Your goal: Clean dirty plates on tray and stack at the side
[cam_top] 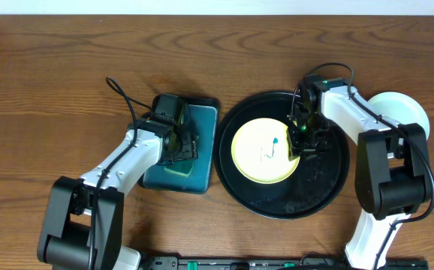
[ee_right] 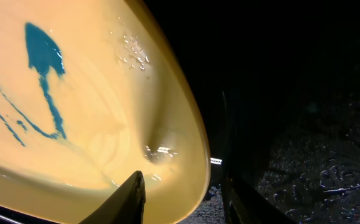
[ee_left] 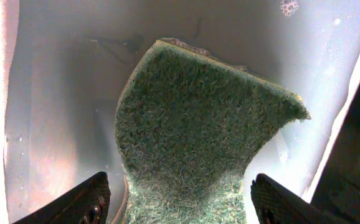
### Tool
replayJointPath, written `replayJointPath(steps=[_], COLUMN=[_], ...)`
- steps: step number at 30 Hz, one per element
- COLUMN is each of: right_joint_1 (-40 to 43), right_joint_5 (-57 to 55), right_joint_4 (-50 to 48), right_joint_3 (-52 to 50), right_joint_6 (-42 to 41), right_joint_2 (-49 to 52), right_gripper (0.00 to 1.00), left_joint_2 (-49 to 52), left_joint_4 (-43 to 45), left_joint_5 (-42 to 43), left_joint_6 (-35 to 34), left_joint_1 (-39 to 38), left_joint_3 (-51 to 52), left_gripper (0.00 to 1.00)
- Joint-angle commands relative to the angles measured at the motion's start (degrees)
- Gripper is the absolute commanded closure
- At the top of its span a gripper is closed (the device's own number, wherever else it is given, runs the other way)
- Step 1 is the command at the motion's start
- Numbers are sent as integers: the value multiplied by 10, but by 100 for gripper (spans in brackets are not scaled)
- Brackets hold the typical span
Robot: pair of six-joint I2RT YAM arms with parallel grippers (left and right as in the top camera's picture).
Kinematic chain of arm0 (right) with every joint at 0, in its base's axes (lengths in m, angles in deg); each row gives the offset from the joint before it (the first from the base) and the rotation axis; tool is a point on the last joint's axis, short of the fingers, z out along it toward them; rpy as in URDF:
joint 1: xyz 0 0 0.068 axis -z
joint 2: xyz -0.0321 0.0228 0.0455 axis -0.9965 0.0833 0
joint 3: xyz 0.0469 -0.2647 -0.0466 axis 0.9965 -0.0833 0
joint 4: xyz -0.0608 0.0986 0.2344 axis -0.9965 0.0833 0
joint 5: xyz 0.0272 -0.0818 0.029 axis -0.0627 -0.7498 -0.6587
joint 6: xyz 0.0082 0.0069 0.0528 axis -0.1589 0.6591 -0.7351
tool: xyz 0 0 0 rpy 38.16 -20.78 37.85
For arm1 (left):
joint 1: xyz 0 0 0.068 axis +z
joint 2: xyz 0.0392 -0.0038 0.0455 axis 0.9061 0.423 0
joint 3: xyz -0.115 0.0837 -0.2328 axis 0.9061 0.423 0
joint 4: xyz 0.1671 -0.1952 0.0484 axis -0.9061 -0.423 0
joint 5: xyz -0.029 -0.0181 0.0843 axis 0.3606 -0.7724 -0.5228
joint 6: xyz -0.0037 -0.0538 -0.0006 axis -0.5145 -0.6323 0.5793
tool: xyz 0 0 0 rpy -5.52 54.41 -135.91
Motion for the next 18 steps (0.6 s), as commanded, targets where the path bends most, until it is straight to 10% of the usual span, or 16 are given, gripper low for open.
replayJointPath(steps=[1, 18], right_joint_1=[-5, -5], right_joint_5=[1, 1], right_joint_4=[-2, -2], right_joint_3=[-3, -3], right_joint_6=[-7, -7], right_joint_2=[6, 6], right_gripper=[62, 62], left_joint_2=[7, 9], left_joint_4=[3, 21], left_joint_5=[-1, -23], left_joint_6=[5, 5], left_joint_1=[-2, -28], left_joint_3=[8, 8], left_gripper=[26, 26])
